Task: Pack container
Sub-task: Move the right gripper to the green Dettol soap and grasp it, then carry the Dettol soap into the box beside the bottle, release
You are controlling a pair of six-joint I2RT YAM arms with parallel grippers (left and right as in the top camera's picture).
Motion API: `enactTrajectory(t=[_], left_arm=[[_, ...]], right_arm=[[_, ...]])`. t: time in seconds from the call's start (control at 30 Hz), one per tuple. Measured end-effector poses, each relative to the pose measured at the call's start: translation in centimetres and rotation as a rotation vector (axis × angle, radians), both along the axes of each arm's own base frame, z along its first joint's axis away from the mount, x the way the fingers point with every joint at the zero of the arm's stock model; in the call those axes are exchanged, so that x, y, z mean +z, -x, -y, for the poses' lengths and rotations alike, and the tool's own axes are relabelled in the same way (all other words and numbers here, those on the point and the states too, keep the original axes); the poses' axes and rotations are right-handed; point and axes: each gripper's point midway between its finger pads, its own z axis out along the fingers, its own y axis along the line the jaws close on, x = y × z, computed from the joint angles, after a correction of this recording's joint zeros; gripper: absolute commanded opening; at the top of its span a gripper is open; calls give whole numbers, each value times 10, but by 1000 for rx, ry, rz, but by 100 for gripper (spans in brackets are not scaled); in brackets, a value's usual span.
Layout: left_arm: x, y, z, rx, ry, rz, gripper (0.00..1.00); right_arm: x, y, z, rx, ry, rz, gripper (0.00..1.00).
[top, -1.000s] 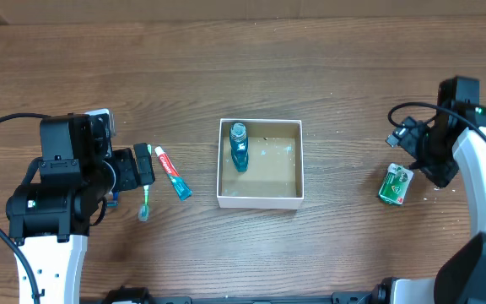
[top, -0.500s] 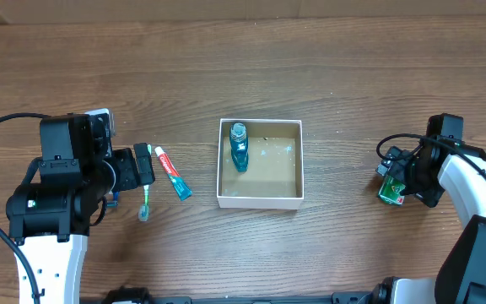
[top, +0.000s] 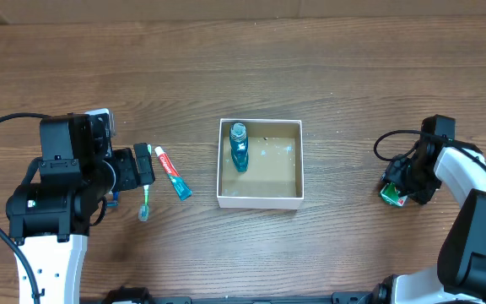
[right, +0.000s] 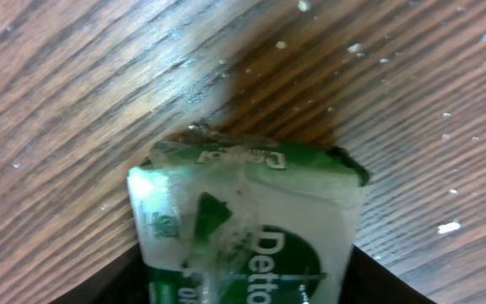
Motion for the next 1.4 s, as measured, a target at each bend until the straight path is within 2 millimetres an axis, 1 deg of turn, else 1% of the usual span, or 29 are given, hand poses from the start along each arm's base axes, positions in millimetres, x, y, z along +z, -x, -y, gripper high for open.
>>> enactTrajectory(t=[0.07,0.13,0.17,0.2,0.23,0.33,0.4,0.43,0.47,0.5,0.53,0.57,0.6,0.67,0.7,0.73,0.77,0.8,0.83,0.9,0.93,1.07,1.1,1.13,1.2,1.27,1.3,1.37,1.4], left_arm=[[0,0,0,0,0,0,100],[0,0,0,0,0,0,100],[0,0,0,0,0,0,100],[0,0,0,0,0,0,100],[0,0,0,0,0,1,100],[0,0,0,0,0,0,100],[0,0,0,0,0,0,100],[0,0,0,0,0,0,100],[0,0,0,0,0,0,100],[0,0,0,0,0,0,100],[0,0,0,0,0,0,100],[0,0,0,0,0,0,100],[0,0,0,0,0,2,100],[0,0,0,0,0,2,100],[0,-1,0,0,0,3,100],[0,-1,0,0,0,3,100],[0,-1,0,0,0,3,100],[0,-1,0,0,0,3,100],[0,-1,0,0,0,3,100],[0,-1,0,0,0,3,100],[0,-1,0,0,0,3,100],[0,-1,0,0,0,3,100],[0,-1,0,0,0,3,100],[0,-1,0,0,0,3,100],[0,-1,0,0,0,3,100],[0,-1,0,0,0,3,100],[0,-1,0,0,0,3,100],[0,-1,0,0,0,3,100],[0,-1,0,0,0,3,100]], right_arm=[[1,2,-4,1,-28,-22,46],[3,3,-8,-1,-52,-51,45],[7,4,-9,-3,-64,-69,45],[14,2,-9,-5,-70,-74,41],[19,1,-9,-6,-73,-79,41],[50,-20,-8,1,-66,-39,42],[96,-40,-22,56,-41,59,42],[121,-50,-34,100,-26,119,42],[150,-59,-53,163,-15,200,42],[172,-65,-70,216,-8,268,40],[206,-68,-104,315,-14,372,38],[220,-66,-127,378,-27,422,38],[236,-57,-166,491,-58,477,38],[236,-52,-201,574,-79,490,38],[232,-50,-224,625,-95,487,38],[221,-47,-249,675,-117,464,38],[210,-45,-264,698,-129,434,38],[202,-46,-270,704,-131,415,38],[190,-48,-277,709,-129,384,38],[165,-51,-285,704,-124,321,38],[142,-55,-288,696,-114,265,38],[104,-62,-292,682,-99,189,39],[92,-63,-292,679,-94,160,45],[85,-63,-292,679,-91,146,51],[77,-65,-293,676,-89,137,61],[78,-67,-294,676,-91,145,65],[78,-68,-295,673,-93,149,69],[78,-68,-295,674,-92,150,75],[78,-67,-295,673,-92,146,75]])
